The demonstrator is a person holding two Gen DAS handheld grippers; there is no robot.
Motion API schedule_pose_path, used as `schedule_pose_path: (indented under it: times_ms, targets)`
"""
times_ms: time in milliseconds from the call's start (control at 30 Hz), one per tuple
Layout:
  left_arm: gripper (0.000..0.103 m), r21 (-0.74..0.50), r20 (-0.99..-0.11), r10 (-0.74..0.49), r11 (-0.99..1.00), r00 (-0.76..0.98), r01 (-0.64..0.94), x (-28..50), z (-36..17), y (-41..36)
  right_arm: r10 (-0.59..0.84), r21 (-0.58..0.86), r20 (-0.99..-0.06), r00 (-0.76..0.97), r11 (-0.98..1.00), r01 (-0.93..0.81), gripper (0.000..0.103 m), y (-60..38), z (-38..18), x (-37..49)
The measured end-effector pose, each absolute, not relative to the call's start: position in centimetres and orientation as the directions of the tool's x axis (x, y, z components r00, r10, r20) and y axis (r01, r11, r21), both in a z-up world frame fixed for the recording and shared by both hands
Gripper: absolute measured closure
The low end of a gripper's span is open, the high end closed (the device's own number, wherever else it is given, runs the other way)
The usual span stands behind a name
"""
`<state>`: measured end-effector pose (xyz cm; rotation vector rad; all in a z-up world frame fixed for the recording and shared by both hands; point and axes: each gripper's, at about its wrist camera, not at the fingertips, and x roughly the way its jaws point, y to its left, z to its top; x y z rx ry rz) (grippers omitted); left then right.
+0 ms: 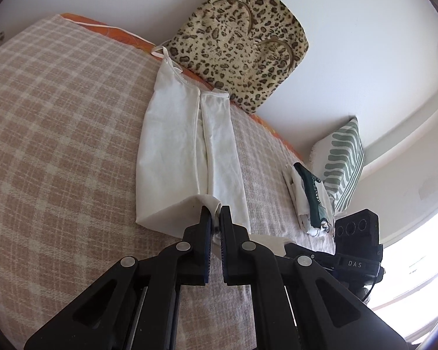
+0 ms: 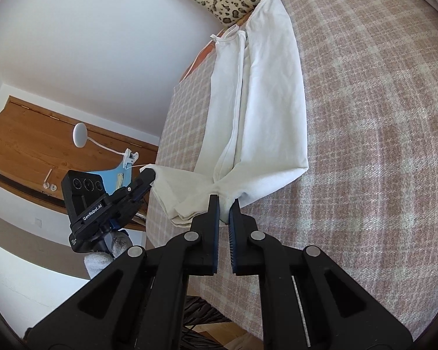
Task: Fold small clothes
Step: 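Close both grippers on the hem and lift it off the bedspread, then fold the lifted hem over the body toward the straps, then open both grippers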
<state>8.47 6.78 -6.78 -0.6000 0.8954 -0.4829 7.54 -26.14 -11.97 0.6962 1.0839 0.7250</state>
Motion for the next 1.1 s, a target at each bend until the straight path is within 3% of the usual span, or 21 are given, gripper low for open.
schedule_pose_path:
  times_ms: [367, 1100]
  targets:
    - [0.099, -0.657, -0.574, -0.578, 0.748, 0.580, 0.096, 12.2, -6.5, 7.0, 0.770, 0.767, -0.543, 0.335, 0.617, -0.176, 0.096, -25.7, -10.6, 12.2]
    - [0.099, -0.578, -0.697, -0.480, 0.816, 0.533, -0.020, 17.3, -11.2, 6.4, 0.697, 0.728, -0.631, 0.341, 0.683, -0.049, 0.096, -24.4, -14.1, 19.1]
